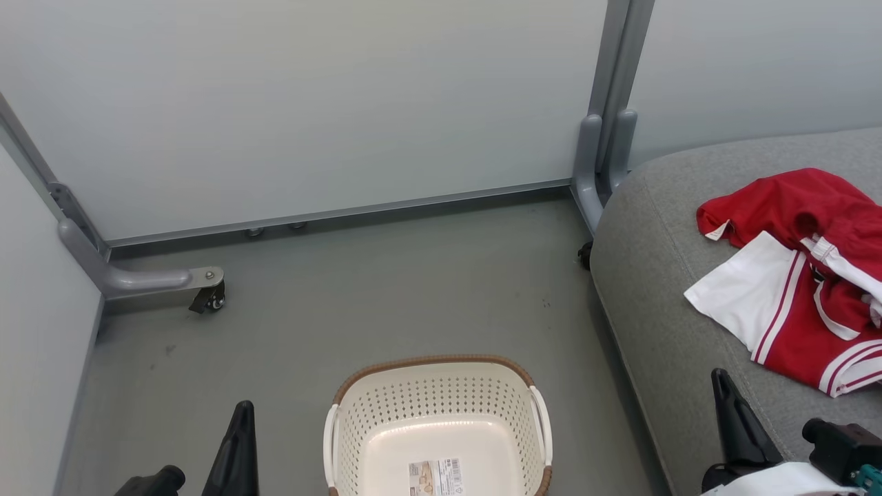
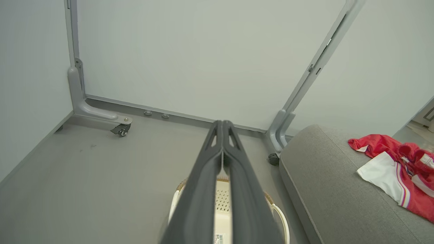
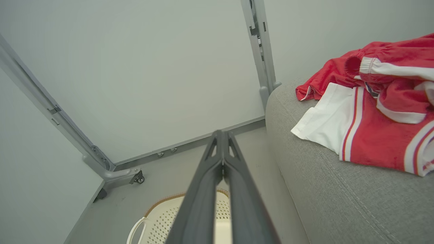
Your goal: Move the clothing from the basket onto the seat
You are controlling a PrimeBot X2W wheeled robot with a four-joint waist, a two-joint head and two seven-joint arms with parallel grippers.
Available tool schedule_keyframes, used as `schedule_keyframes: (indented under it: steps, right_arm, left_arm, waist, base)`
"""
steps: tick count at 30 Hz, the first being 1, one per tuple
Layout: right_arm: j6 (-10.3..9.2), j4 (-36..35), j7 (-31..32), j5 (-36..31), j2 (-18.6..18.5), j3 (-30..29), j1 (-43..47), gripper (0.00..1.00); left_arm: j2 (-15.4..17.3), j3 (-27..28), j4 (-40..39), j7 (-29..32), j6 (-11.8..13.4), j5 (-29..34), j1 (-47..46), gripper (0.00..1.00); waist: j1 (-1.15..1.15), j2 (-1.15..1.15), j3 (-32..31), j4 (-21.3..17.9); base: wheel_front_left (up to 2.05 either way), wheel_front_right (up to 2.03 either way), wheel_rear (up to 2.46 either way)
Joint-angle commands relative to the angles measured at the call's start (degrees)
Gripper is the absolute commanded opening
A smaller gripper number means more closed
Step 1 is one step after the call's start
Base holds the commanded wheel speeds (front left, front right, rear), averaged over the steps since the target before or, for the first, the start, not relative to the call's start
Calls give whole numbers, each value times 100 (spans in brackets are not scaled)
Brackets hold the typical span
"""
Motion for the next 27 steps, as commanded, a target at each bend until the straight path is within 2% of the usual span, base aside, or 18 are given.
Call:
schedule_keyframes:
  steps: [1, 27]
  right_arm:
    - [-1, -38, 46, 269, -58, -21, -187, 0]
    - [-2, 334, 565, 2552, -117, -101, -643, 0]
  left_arm:
    - [60, 39, -47, 44, -17, -266, -220, 0]
    - [144, 248, 248, 535, -60, -2555, -727, 0]
  waist:
    - [0, 0, 6, -3]
    - [0, 0, 104, -45]
  base:
    - [0, 0, 0]
    - [0, 0, 0]
